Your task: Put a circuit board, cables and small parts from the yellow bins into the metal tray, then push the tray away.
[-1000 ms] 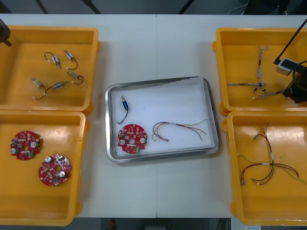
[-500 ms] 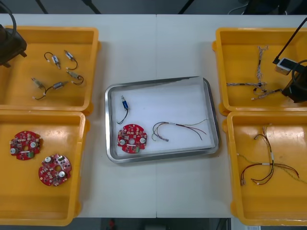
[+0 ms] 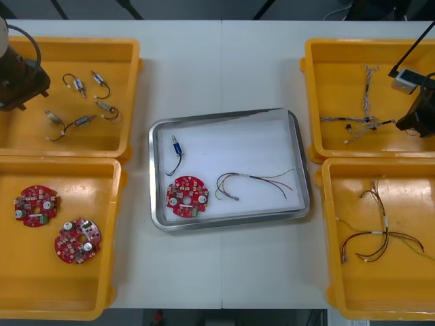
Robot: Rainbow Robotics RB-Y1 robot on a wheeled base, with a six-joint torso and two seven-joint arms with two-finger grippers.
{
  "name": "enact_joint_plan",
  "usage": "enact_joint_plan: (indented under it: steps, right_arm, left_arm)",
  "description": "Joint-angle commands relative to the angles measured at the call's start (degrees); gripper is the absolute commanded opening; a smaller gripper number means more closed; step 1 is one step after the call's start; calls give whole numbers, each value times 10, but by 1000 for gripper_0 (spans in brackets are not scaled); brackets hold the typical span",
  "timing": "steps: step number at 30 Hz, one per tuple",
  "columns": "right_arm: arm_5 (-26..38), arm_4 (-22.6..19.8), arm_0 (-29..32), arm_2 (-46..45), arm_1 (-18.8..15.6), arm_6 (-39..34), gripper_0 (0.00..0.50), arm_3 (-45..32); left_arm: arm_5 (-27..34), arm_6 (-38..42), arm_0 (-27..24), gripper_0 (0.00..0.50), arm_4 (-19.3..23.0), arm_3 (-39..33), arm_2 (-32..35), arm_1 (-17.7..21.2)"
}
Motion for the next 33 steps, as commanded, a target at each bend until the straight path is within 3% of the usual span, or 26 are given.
enact_joint_plan:
  steps: [1,9,25,33]
  right_arm:
    - [41,3,-15,-51,-41,-8,0,-15]
    - [121,-3,-15,-97,-49,-8,0,-22]
    - [199,-1,-15,-124,-50,-8,0,-121]
    - [257,43,-15,-131,-50,-164,0,-224]
  left_arm:
    - [-21,-13,-22,500,32,12,-25,-3]
    - [-74,-17,7,500,36,13,-30,-9]
    - [-85,-30,36,500,45,13,-31,-10]
    - [-102,-32,50,500,54,13,-35,-10]
